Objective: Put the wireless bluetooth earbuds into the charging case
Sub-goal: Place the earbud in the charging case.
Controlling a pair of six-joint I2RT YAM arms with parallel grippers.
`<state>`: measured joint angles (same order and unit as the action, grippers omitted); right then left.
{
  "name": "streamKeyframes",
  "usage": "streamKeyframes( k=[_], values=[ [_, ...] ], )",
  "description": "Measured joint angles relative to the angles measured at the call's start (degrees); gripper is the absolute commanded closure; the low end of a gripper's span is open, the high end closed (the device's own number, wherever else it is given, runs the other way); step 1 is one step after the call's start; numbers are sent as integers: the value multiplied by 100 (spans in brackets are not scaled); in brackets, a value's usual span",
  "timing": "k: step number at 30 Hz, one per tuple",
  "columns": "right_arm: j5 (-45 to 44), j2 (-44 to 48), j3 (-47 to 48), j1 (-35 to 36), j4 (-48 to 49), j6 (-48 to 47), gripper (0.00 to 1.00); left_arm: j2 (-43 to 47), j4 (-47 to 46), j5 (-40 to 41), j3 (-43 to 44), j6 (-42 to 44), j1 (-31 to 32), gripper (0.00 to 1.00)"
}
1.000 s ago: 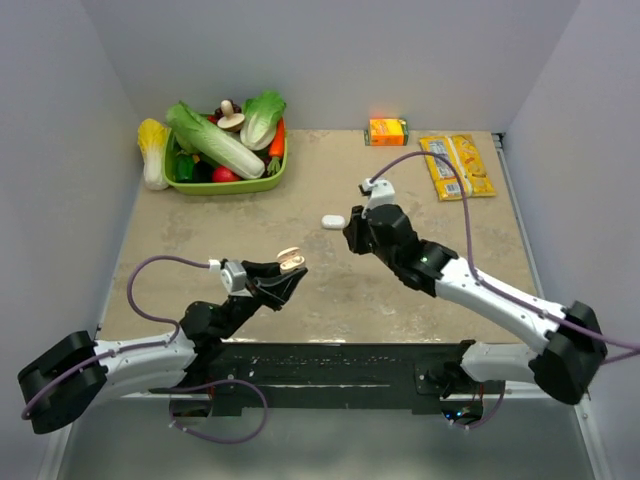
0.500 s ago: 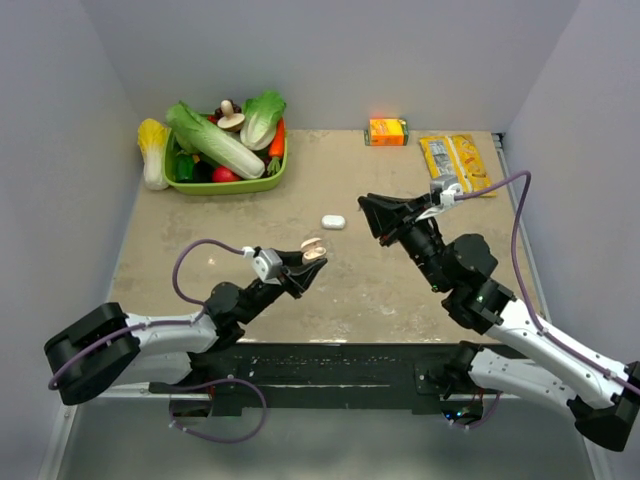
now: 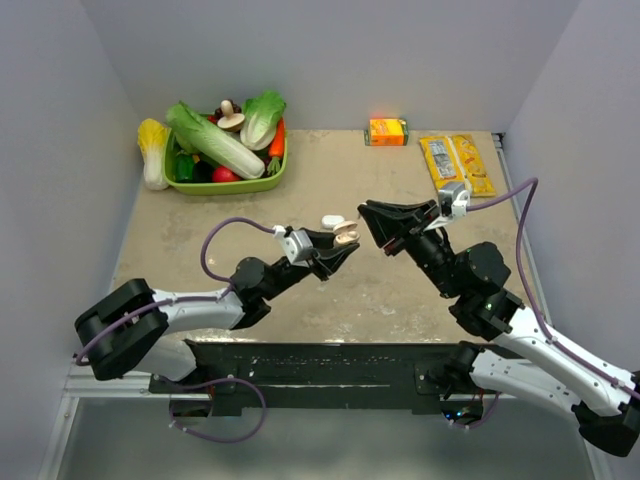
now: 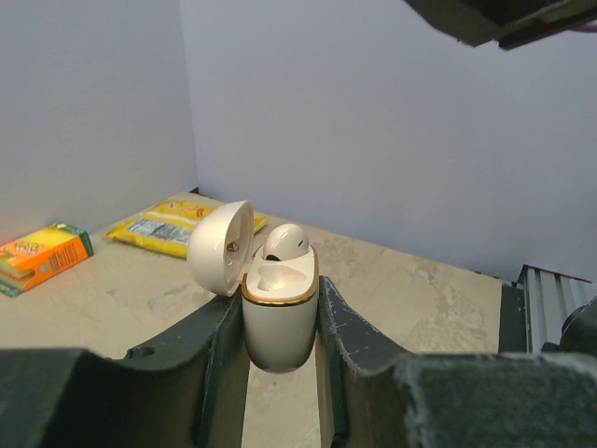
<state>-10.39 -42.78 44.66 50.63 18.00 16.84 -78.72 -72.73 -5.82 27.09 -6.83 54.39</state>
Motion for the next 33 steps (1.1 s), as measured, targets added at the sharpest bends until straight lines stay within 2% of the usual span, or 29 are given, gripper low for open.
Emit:
streamKeyframes(
  k=[9,16,24,33],
  values=[
    [111,17,2,-2,-44,28,100,-251,-9,-404,691,4,0,100],
    [162,22,2,0,-72,74,100,-367,-20,-549,874,2,0,100],
    [243,44,-2,0,-103,90,100,-400,-7,-531,1062,-33,0,100],
    [92,170,-81,0,-79,94,100,-400,-26,-245,1121,-446,0,100]
  ],
)
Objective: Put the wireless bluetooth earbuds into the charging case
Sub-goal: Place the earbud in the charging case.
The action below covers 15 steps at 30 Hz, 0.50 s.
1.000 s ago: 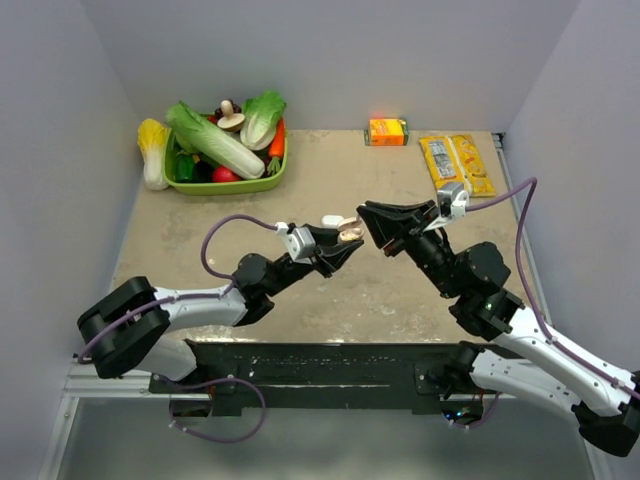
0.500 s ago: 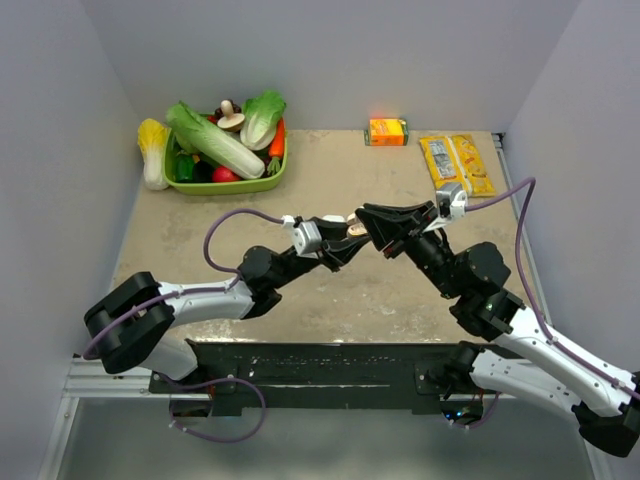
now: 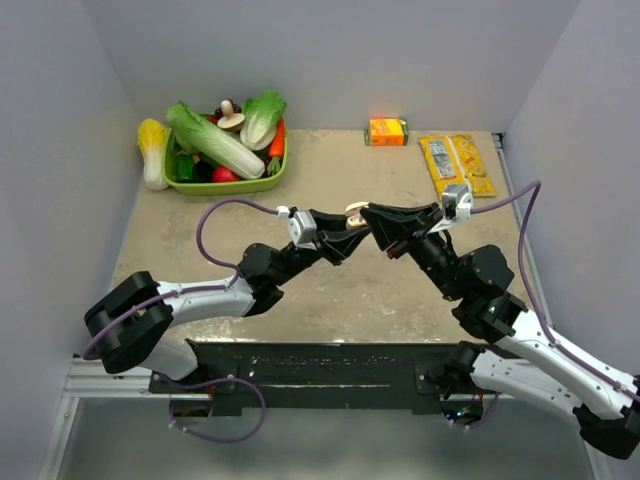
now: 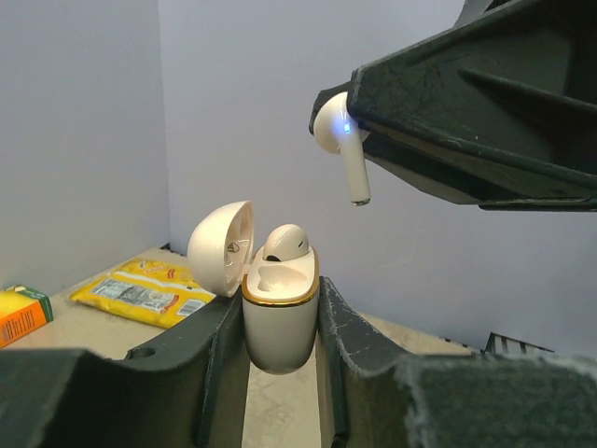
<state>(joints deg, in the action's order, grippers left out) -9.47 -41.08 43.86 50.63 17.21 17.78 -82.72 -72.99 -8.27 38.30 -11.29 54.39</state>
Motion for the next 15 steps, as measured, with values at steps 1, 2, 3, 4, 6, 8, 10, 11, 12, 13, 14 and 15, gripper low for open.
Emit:
streamKeyframes(
  k=[1,2,3,4,6,8,10,11,12,13,14,15],
  values=[
    [-17,-7,-2,0,7,-2,100,-2,0,44,0,-74,0,100],
    [-46,-15,-9,0,26,-2,100,0,2,83,7,-153,0,100],
    [-55,-20,-15,0,28,0,100,-2,0,109,11,-201,0,100],
    [-81,-22,-17,0,37,0,100,-2,0,138,24,-286,0,100],
    [-142,-48,-17,0,66,2,100,-2,0,170,48,-409,0,100],
    [-153,-94,-17,0,96,4,100,-2,-15,199,70,-511,0,100],
    [-155,-155,-17,0,105,7,100,-2,-17,212,76,-588,0,100],
    [-155,-199,-17,0,105,7,100,-2,-15,212,81,-621,0,100],
    [-155,-240,-17,0,103,7,100,-2,-15,210,81,-636,0,100],
    [-155,-282,-17,0,105,7,100,-2,-17,208,81,-664,0,100],
    [-155,-315,-17,0,103,9,100,-2,-17,203,81,-678,0,100],
    [-155,-341,-17,0,103,9,100,-4,-17,197,81,-704,0,100]
  ],
)
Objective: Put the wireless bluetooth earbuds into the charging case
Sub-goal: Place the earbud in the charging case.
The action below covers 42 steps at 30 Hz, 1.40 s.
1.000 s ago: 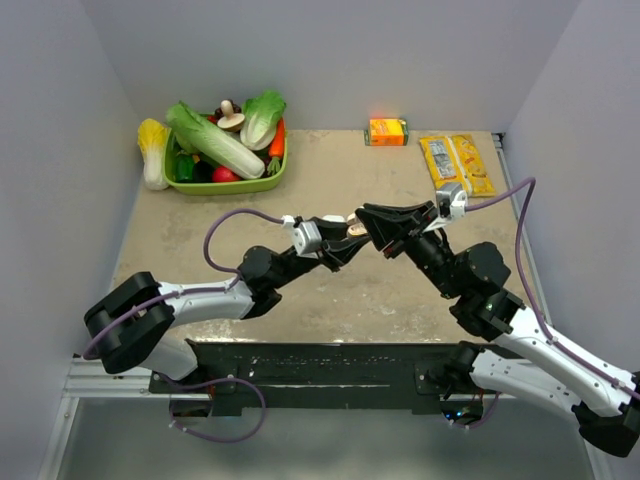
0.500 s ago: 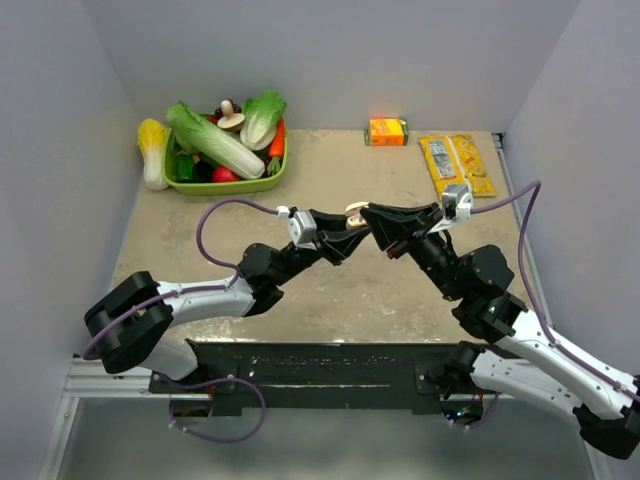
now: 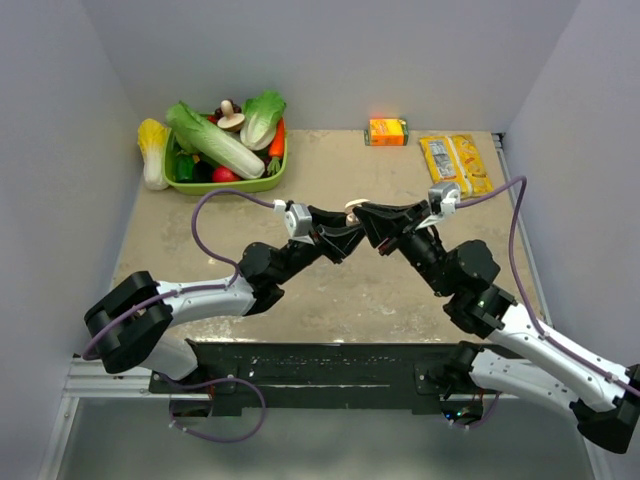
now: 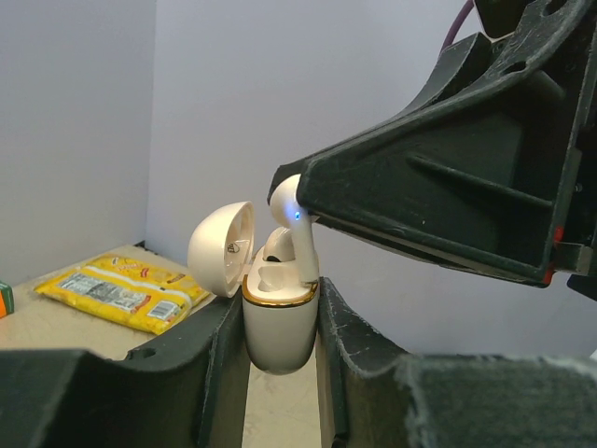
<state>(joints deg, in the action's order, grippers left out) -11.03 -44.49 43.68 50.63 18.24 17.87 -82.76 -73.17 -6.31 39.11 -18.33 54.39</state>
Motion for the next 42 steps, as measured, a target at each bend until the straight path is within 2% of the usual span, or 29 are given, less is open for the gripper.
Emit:
streamKeyframes(
  k=[42],
  values=[
    [-146,-66,-107,0,61,-57,100,-39,44,-133,0,-15,0,100]
  ],
)
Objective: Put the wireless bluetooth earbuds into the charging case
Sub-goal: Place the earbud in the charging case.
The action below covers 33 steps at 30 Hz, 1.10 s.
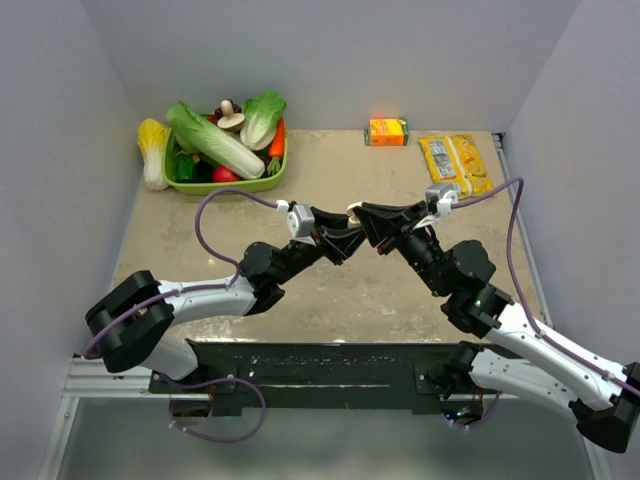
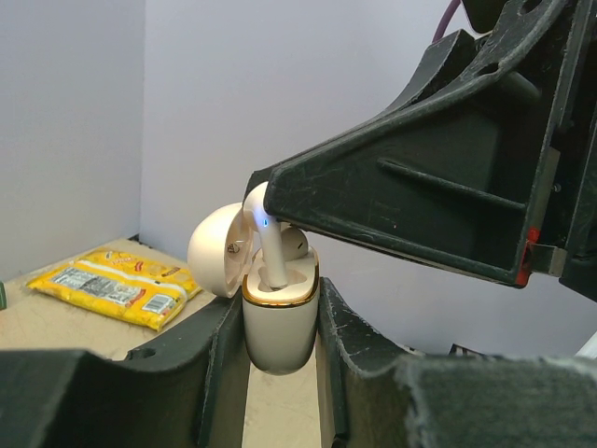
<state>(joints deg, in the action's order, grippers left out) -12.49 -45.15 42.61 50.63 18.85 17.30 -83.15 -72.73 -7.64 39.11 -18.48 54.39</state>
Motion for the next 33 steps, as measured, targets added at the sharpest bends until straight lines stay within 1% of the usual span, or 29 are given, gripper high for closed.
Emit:
streamKeyframes(
  k=[21,22,23,25,26,28,29,33],
  values=[
    [81,-59,0,-2,-83,-136,100,-22,87,-13,0,4,0,100],
    [96,-59,0,-2,-109,-155,99,-22,101,-13,0,4,0,100],
    [105,-59,2,-2,-131,-175,93,-22,116,-11,0,4,0,100],
    [109,-59,11,-4,-190,-201,86,-22,146,-11,0,9,0,100],
    [109,-59,24,-4,-219,-208,78,-22,153,-13,0,11,0,100],
    [109,-59,44,-4,-271,-221,71,-22,157,-11,0,24,0,100],
    [109,-59,57,-4,-299,-223,67,-22,162,-11,0,24,0,100],
    [136,-52,94,2,-404,-216,60,-22,205,-7,0,63,-2,100]
  ],
)
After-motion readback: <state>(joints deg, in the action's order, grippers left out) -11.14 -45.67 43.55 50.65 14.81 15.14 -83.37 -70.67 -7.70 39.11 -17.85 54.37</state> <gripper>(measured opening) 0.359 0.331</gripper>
